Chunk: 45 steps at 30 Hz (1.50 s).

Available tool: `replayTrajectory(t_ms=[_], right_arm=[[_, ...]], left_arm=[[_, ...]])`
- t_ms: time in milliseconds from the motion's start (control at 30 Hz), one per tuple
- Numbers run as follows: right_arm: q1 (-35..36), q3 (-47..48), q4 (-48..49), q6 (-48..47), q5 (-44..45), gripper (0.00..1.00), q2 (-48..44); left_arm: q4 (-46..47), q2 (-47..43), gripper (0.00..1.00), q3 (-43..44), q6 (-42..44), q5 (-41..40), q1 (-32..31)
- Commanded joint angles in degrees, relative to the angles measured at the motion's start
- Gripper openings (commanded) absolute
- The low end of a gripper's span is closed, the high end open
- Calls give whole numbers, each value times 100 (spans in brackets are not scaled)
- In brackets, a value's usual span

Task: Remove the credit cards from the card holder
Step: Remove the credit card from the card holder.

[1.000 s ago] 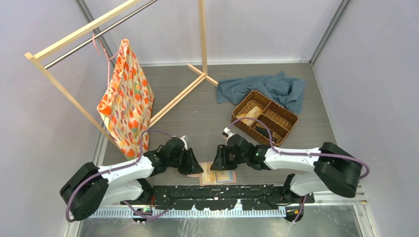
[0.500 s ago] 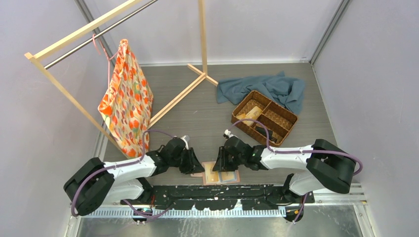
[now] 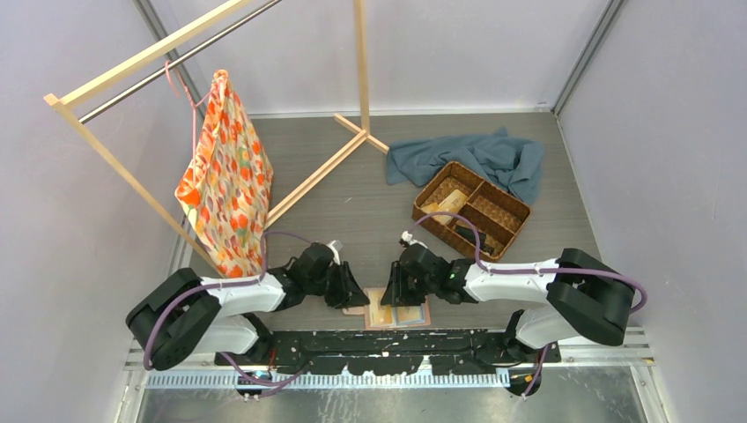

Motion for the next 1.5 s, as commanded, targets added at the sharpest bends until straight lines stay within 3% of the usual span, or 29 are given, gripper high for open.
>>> replayTrajectory(t_ms=[0, 467, 1000, 1233, 1467], right_arm=[[35, -88, 55, 93, 168, 37, 57], [31, -63, -17, 38, 321, 33, -109], [33, -34, -99, -32, 483, 27, -446], [29, -116, 387, -220, 275, 22, -809], [32, -130, 150, -276, 420, 21, -971]], left_arm=[[515, 311, 22, 46, -39, 65, -89], [621, 464, 19, 245, -54, 69, -243], [716, 783, 6, 501, -17, 221, -330], [145, 398, 3, 650, 150, -18, -339], [-442, -27, 3, 778, 315, -269, -339]])
